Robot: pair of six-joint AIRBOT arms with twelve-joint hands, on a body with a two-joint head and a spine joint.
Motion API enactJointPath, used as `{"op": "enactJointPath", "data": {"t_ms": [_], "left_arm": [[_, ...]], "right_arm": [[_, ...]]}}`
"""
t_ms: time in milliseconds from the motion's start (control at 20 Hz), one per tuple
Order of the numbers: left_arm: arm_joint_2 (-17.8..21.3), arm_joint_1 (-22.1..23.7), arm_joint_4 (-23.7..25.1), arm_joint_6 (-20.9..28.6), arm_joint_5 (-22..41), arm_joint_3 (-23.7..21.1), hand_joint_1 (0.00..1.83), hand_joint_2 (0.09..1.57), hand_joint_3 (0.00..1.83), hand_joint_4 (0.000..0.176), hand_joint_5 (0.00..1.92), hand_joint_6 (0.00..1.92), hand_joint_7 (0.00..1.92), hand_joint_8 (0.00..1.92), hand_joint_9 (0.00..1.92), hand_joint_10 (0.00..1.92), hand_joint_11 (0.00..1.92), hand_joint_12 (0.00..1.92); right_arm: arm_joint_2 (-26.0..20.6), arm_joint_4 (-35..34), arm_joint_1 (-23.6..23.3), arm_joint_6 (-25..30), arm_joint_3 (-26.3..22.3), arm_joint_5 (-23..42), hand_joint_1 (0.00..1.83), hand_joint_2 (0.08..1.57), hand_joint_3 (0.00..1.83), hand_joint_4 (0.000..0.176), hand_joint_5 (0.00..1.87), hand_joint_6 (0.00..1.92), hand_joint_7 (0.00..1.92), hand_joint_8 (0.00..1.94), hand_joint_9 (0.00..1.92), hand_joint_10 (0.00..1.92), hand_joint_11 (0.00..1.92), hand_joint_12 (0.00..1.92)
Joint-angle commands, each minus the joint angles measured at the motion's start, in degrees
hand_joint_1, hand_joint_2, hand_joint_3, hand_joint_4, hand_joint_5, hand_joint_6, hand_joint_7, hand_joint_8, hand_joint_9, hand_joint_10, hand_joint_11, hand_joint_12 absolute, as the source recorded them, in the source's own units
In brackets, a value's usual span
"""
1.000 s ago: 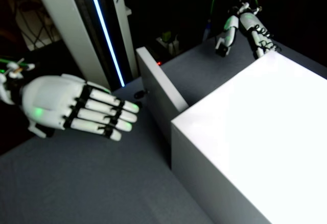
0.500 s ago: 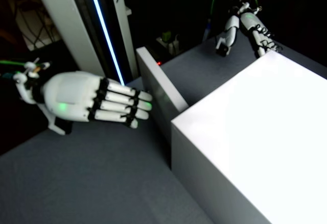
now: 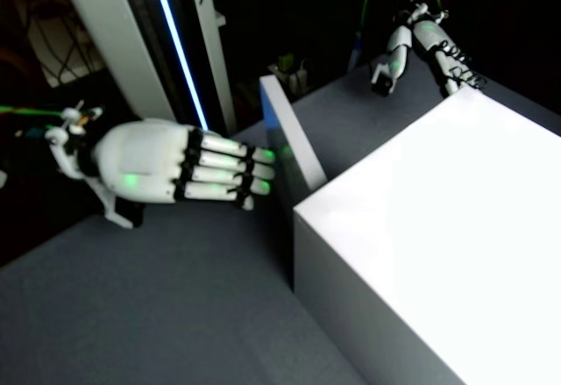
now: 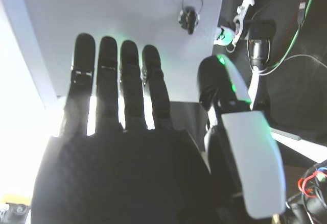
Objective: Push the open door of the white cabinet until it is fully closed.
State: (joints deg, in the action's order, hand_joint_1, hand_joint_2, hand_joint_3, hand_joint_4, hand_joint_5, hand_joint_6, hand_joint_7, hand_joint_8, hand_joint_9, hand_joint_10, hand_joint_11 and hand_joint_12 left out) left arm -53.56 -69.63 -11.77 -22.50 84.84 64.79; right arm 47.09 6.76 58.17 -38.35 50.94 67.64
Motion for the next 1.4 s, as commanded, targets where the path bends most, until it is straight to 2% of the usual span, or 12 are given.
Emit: {"op": "enactJointPath", "data": {"t_ms": [0,50,350,450,650,800,950,1000,1100,1150,1300,1350], "left_arm": [[0.51,-0.2,-1.87,0.23,8.42,-0.27,0.09,1.46,0.0,0.0,0.07,0.0,0.0,0.0,0.0,0.0,0.0,0.0],[0.73,-0.67,-2.34,0.05,8.82,-0.46,0.09,1.46,0.0,0.0,0.07,0.0,0.0,0.0,0.0,0.0,0.0,0.0],[1.01,-1.14,-3.04,-0.15,9.56,-0.66,0.1,1.47,0.0,0.0,0.07,0.0,0.0,0.0,0.0,0.0,0.0,0.0],[1.01,-1.14,-3.04,-0.16,9.57,-0.65,0.14,1.47,0.0,0.0,0.07,0.0,0.0,0.0,0.0,0.0,0.0,0.0],[0.97,-1.15,-3.06,-0.28,9.53,-0.65,0.14,1.48,0.0,0.0,0.06,0.0,0.0,0.0,0.0,0.0,0.0,0.0],[0.91,-1.17,-3.06,-0.28,9.53,-0.63,0.16,1.47,0.0,0.0,0.07,0.0,0.0,0.0,0.0,0.0,0.0,0.0],[0.92,-1.17,-3.06,-0.28,9.52,-0.6,0.12,1.47,0.0,0.0,0.05,0.0,0.0,0.0,0.0,0.0,0.0,0.0],[0.91,-1.17,-3.07,-0.28,9.52,-0.59,0.11,1.46,0.0,0.0,0.05,0.0,0.0,0.0,0.0,0.0,0.0,0.0],[0.88,-1.17,-3.12,-0.29,9.55,-0.57,0.1,1.46,0.0,0.0,0.06,0.0,0.0,0.0,0.0,0.0,0.0,0.0],[0.88,-1.17,-3.14,-0.29,9.56,-0.55,0.1,1.46,0.0,0.001,0.05,0.0,0.0,0.0,0.0,0.0,0.0,0.0],[0.88,-1.17,-3.16,-0.3,9.72,-0.53,0.09,1.46,0.0,0.0,0.06,0.0,0.0,0.0,0.0,0.0,0.0,0.0],[0.87,-1.17,-3.23,-0.31,9.79,-0.53,0.08,1.46,0.0,0.0,0.06,0.0,0.0,0.0,0.0,0.0,0.0,0.0]], "right_arm": [[0.54,0.07,-1.27,0.82,0.12,5.97,0.3,1.39,0.0,0.0,0.27,0.0,0.28,0.0,0.09,0.54,0.0,1.19],[1.09,0.61,-1.98,1.1,0.4,5.38,0.31,1.39,0.0,0.0,0.26,0.0,0.29,0.0,0.05,0.6,0.0,1.21],[4.52,3.84,-6.2,2.81,2.39,2.48,0.35,1.37,0.0,0.0,0.24,0.0,0.25,0.0,0.07,0.49,0.0,1.04],[5.39,4.68,-7.46,3.12,2.96,1.54,0.29,1.38,0.0,0.0,0.21,0.0,0.23,0.0,0.06,0.49,0.0,1.05],[7.68,6.6,-10.73,3.95,4.65,-0.89,0.41,1.34,0.0,0.0,0.26,0.01,0.28,0.01,0.13,0.48,0.0,1.15],[9.19,6.97,-12.42,3.98,5.73,-2.19,0.46,1.34,0.0,0.0,0.2,0.0,0.23,0.0,0.07,0.44,0.0,1.17],[10.49,7.34,-14.09,3.98,6.7,-3.21,0.48,1.33,0.0,0.0,0.19,0.01,0.19,0.0,0.08,0.27,0.0,0.93],[10.92,7.37,-14.59,3.98,7.01,-3.43,0.53,1.32,0.0,0.0,0.22,0.01,0.19,0.0,0.11,0.23,0.0,0.98],[11.86,7.49,-15.68,3.98,7.75,-4.16,0.54,1.32,0.0,0.0,0.19,0.0,0.2,0.0,0.14,0.13,0.0,0.95],[12.32,7.61,-16.17,3.98,8.13,-4.6,0.51,1.33,0.0,0.0,0.12,0.0,0.15,0.0,0.12,0.08,0.0,0.79],[13.72,7.75,-17.39,3.98,9.31,-6.24,0.5,1.31,0.0,0.0,0.15,0.01,0.17,0.01,0.15,0.06,0.0,0.74],[14.14,7.74,-17.63,3.97,9.68,-6.93,0.52,1.31,0.0,0.0,0.13,0.0,0.13,0.01,0.14,0.04,0.0,0.64]]}}
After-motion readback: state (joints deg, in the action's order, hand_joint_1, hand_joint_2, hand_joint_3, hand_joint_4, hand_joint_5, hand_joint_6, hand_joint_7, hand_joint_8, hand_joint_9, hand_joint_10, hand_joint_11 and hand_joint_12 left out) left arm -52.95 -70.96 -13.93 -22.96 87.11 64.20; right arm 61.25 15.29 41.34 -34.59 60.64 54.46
